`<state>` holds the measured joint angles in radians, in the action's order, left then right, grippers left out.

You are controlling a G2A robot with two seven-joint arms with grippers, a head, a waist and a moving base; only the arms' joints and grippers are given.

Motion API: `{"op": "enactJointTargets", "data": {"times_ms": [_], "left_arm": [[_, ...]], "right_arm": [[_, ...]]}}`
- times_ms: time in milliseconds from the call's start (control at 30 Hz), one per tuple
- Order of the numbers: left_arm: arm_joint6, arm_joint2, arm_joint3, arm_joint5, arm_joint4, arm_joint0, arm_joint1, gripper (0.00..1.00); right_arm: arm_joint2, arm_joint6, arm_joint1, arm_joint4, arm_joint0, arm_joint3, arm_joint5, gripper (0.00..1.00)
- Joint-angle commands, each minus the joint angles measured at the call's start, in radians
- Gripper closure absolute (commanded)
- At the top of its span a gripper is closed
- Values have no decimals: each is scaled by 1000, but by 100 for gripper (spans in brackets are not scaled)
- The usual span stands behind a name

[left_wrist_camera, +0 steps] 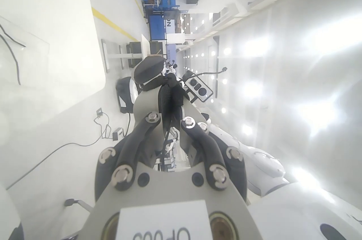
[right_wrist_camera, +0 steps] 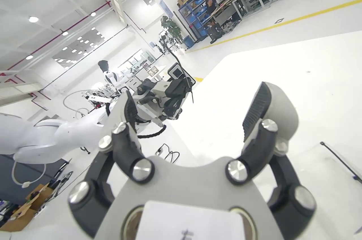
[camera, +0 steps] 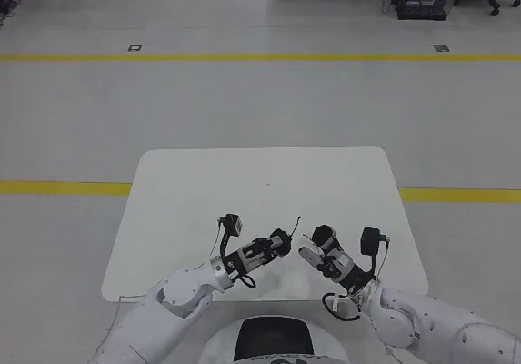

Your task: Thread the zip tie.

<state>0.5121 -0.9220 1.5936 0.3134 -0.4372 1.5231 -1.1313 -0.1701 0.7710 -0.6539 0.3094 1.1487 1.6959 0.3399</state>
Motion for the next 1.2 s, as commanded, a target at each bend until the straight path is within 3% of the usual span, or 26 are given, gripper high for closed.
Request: {"op": "enactJointTargets", "data": {"times_ms": [0, 233, 433, 600, 800, 1000, 1167], "left_arm": [[0, 0, 0, 0, 0, 0, 0, 100], [0, 0, 0, 0, 0, 0, 0, 100], [0, 0, 0, 0, 0, 0, 0, 100], [0, 0, 0, 0, 0, 0, 0, 100], [0, 0, 0, 0, 0, 0, 0, 100], [0, 0, 0, 0, 0, 0, 0, 100], [0, 0, 0, 0, 0, 0, 0, 100]], "right_arm": [[-17, -2, 0, -9, 0, -9, -6, 0], [-130, 3, 31, -41, 12, -34, 0, 0], [-209, -80, 67, -78, 15, -2, 0, 0], [-263, -321, 97, -243, -10, 81, 0, 0], [-371, -621, 107, -503, -8, 83, 0, 0], [-522, -893, 81, -704, 73, 48, 0, 0], [-692, -1156, 26, -827, 188, 0, 0, 0]]}}
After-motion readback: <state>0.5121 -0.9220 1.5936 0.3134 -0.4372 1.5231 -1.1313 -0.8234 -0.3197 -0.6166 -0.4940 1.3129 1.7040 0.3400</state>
